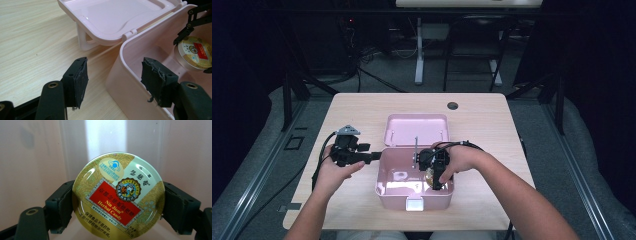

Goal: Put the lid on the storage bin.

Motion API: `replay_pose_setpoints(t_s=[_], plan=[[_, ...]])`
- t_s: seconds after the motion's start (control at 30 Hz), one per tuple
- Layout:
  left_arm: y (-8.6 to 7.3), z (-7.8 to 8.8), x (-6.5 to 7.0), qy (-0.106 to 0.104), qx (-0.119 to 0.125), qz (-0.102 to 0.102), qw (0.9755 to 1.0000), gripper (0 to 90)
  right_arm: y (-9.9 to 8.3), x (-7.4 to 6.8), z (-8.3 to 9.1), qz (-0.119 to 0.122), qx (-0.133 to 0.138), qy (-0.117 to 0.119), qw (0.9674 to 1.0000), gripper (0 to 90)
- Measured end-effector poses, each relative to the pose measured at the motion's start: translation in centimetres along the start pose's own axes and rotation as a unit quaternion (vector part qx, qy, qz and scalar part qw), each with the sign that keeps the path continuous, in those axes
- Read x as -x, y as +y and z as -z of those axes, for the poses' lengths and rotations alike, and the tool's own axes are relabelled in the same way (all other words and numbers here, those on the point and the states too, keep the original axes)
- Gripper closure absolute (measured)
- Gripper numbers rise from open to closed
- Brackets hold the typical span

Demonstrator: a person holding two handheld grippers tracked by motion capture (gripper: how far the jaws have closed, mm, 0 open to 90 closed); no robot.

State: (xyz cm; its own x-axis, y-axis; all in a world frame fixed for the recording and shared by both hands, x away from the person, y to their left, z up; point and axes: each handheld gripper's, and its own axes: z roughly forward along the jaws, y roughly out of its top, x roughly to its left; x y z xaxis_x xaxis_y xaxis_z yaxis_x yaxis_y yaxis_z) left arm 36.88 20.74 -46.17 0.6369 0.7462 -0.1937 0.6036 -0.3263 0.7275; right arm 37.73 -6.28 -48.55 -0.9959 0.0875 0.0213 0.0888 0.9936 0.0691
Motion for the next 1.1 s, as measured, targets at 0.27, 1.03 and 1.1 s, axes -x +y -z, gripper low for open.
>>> replay_pose_setpoints(t_s=[0.27,1.03,1.1], plan=[[0.0,0.0,0.0,0.000,-0.001,0.001,1.0000,37.8,0.1,-0.2,-0.8,0.009,-0.004,0.000,0.9999,19.7],[0.0,-0.1,0.0,-0.001,-0.005,-0.002,1.0000,37.8,0.0,-0.1,-2.0,0.017,-0.006,0.003,0.9998,19.7],[-0.1,-0.2,0.0,0.000,-0.004,0.000,1.0000,37.8,0.0,0.0,-2.1,0.017,-0.006,0.004,0.9998,19.7]])
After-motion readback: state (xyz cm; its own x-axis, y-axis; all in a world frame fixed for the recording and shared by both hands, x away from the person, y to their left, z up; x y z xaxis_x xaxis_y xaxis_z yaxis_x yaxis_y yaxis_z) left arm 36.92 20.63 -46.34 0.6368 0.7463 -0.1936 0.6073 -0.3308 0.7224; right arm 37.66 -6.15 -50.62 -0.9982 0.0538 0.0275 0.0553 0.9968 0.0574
